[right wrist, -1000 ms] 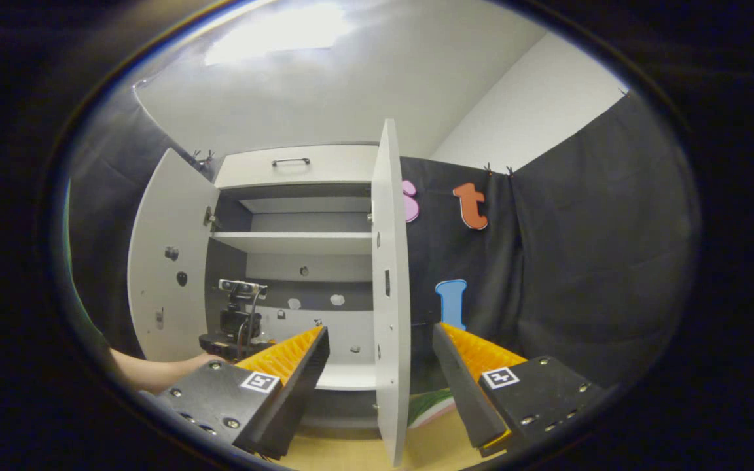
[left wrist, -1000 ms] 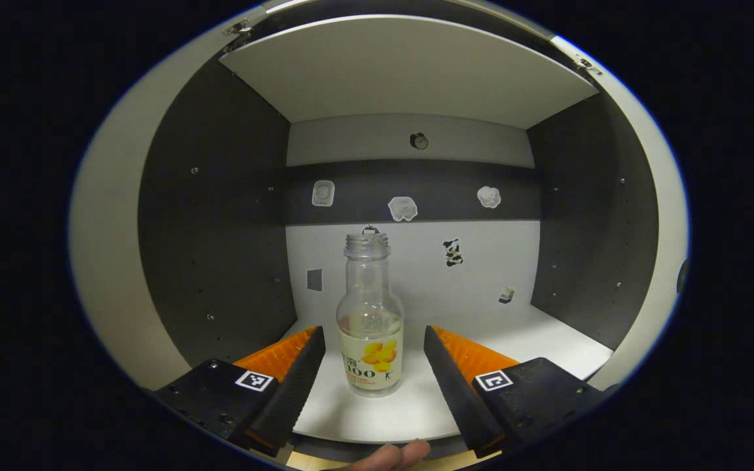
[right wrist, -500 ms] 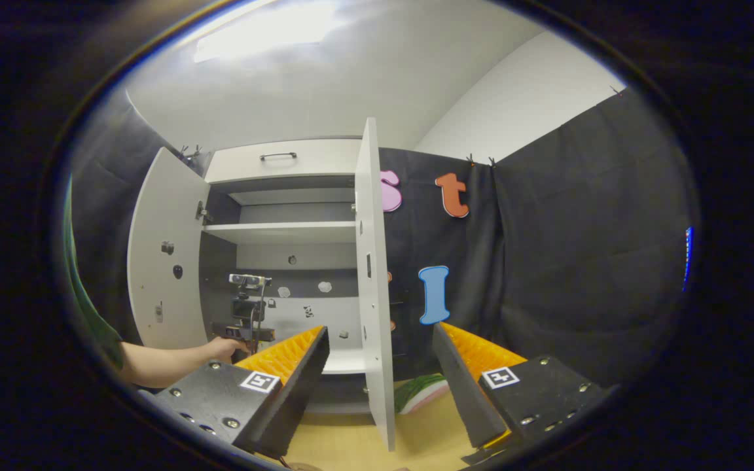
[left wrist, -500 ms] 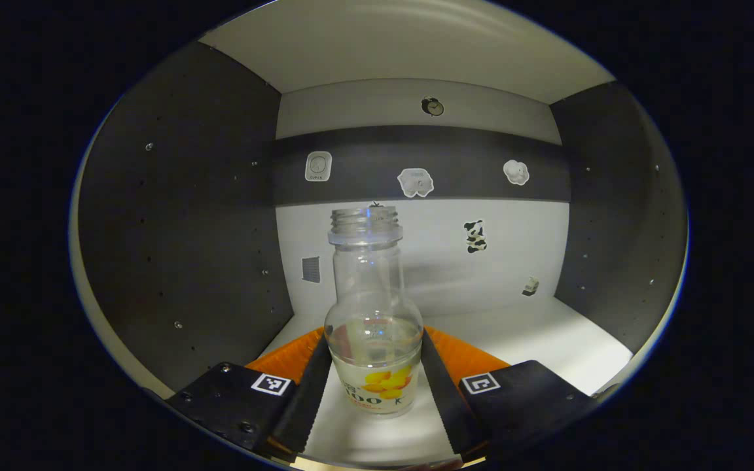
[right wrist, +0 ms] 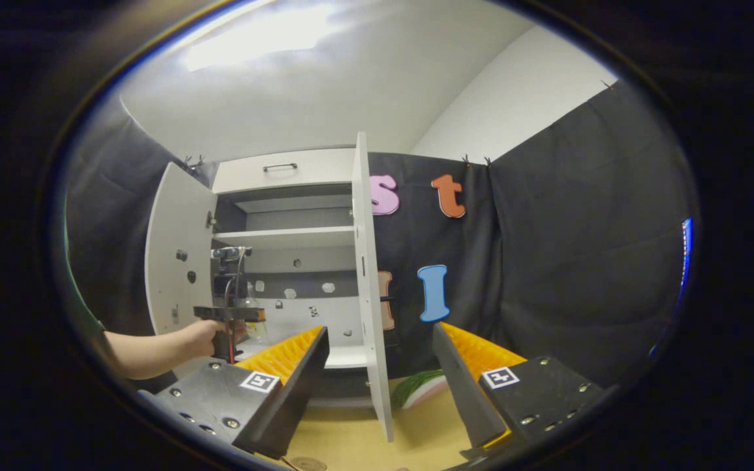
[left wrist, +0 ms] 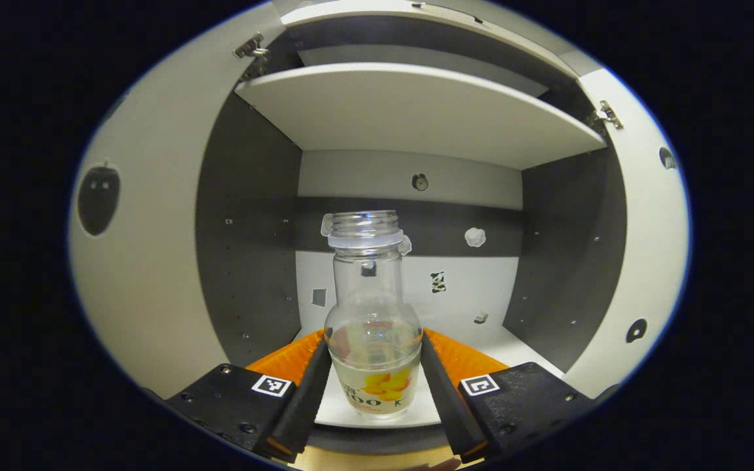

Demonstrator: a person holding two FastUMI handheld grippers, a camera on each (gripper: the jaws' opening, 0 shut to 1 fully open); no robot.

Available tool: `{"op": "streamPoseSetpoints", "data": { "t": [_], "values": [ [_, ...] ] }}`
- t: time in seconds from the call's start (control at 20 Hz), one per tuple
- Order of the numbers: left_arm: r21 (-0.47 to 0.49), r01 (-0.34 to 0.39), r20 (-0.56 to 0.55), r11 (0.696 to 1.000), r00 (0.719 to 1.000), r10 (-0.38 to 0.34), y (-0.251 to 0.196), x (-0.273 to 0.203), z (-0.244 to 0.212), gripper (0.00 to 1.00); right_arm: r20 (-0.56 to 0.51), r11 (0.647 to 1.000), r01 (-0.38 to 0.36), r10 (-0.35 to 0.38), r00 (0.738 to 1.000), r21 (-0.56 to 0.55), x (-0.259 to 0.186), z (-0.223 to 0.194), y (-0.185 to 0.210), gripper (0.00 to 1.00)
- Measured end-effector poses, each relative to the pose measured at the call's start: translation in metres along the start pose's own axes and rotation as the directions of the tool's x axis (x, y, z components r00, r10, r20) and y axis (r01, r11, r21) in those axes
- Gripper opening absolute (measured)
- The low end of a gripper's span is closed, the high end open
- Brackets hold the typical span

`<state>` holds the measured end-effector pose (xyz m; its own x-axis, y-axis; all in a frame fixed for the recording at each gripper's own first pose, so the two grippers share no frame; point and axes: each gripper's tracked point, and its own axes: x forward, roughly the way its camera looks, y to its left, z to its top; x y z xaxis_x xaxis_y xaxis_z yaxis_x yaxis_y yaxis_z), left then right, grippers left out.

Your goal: Grasp the bottle in the cabinet with the left hand and place it on the coaster, then close the right door with the right hand and the left door with the left hand.

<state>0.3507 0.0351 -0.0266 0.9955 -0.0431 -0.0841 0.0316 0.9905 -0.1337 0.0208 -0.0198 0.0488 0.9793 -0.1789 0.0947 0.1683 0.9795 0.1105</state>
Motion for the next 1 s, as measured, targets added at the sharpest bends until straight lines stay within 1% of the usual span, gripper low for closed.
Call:
{"op": "streamPoseSetpoints", "data": {
  "t": [0.15,0.2,0.35,0.5,0.7,0.8,0.85,0.9,1.0],
  "values": [
    [-0.042,-0.003,0.007,0.999,1.0,0.004,0.004,-0.042,0.005,0.79,-0.003,0.999,-0.036,0.036,0.999,0.01,-0.01,0.001,0.003,0.97],
    [-0.053,0.008,0.011,0.999,1.0,-0.008,0.002,-0.055,0.008,0.79,-0.005,0.999,-0.047,0.047,0.999,0.013,-0.013,0.001,0.002,0.96],
    [-0.06,0.023,0.034,0.998,0.999,-0.021,-0.001,-0.095,0.015,0.79,-0.019,0.998,-0.063,0.064,0.998,0.029,-0.021,-0.002,-0.002,0.96],
    [-0.063,0.036,0.045,0.997,0.998,-0.033,-0.006,-0.133,0.011,0.79,-0.016,0.998,-0.056,0.056,0.998,0.03,-0.03,0.001,-0.012,0.96],
    [-0.067,0.061,0.012,0.996,0.998,-0.06,-0.02,-0.172,-0.02,0.79,-0.024,0.998,-0.048,0.049,0.998,0.04,-0.043,-0.002,-0.02,0.96],
    [-0.036,0.075,0.015,0.997,0.997,-0.075,-0.027,-0.187,-0.039,0.8,-0.035,0.999,-0.038,0.039,0.999,0.036,-0.048,-0.006,-0.025,0.96],
    [-0.014,0.084,0.017,0.996,0.996,-0.083,-0.033,-0.193,-0.05,0.77,-0.042,0.999,-0.035,0.037,0.998,0.035,-0.05,-0.009,-0.026,0.96],
    [0.003,0.078,0.023,0.997,0.997,-0.078,-0.033,-0.198,-0.058,0.79,-0.048,0.999,-0.033,0.034,0.998,0.034,-0.052,-0.011,-0.025,0.96],
    [0.013,0.106,0.015,0.994,0.994,-0.106,-0.045,-0.207,-0.079,0.79,-0.062,0.999,-0.029,0.031,0.998,0.032,-0.053,-0.017,-0.025,0.96]
  ]
}}
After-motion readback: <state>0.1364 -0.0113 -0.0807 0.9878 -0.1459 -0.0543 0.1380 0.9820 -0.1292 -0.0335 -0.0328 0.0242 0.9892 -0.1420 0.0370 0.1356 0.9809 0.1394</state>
